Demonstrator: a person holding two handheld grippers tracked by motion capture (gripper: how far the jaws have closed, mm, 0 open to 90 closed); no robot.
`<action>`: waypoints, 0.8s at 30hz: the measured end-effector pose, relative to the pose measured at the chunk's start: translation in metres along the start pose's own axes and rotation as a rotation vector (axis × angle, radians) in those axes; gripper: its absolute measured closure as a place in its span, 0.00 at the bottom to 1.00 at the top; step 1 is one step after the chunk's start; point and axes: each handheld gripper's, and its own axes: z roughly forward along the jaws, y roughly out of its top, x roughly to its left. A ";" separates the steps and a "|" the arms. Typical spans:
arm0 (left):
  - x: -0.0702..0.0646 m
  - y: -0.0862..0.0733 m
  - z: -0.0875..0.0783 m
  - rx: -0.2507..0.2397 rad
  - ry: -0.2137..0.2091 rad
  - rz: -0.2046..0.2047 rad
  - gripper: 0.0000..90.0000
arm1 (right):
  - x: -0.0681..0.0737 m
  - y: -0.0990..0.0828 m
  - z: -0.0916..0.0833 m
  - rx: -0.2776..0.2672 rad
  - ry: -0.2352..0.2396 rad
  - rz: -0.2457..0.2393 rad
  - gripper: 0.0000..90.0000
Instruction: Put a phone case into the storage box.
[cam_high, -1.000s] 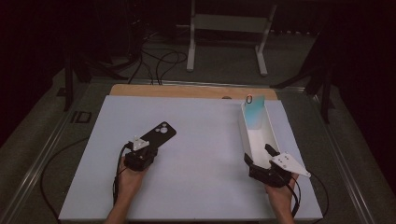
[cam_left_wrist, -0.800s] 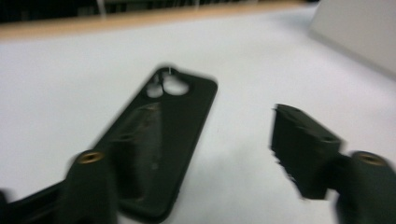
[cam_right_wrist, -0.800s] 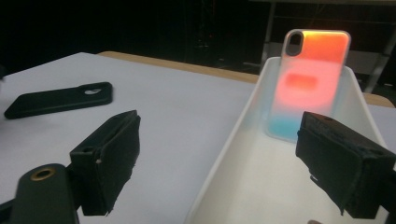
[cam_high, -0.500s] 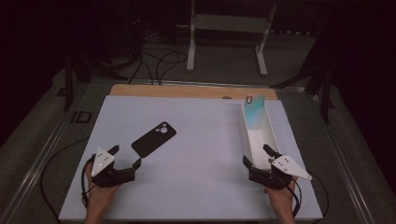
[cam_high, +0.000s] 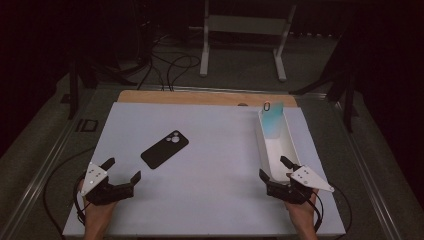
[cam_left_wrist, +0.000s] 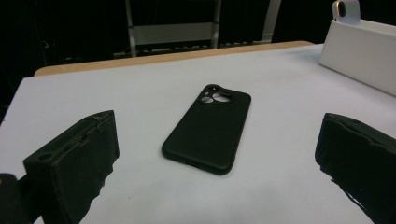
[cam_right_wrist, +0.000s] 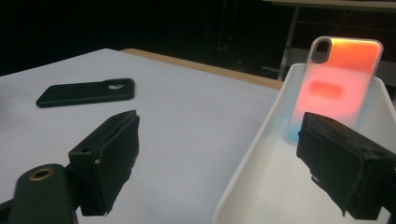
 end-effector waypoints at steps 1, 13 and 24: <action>0.000 0.000 0.000 0.004 0.002 0.003 0.00 | 0.000 0.000 0.000 0.002 0.001 -0.001 0.13; 0.004 0.020 0.005 0.018 -0.016 -0.001 0.00 | 0.001 0.003 0.003 0.021 0.028 0.043 0.10; 0.018 0.054 0.052 0.231 -0.107 0.028 0.00 | 0.002 0.003 0.007 0.042 0.045 0.025 0.10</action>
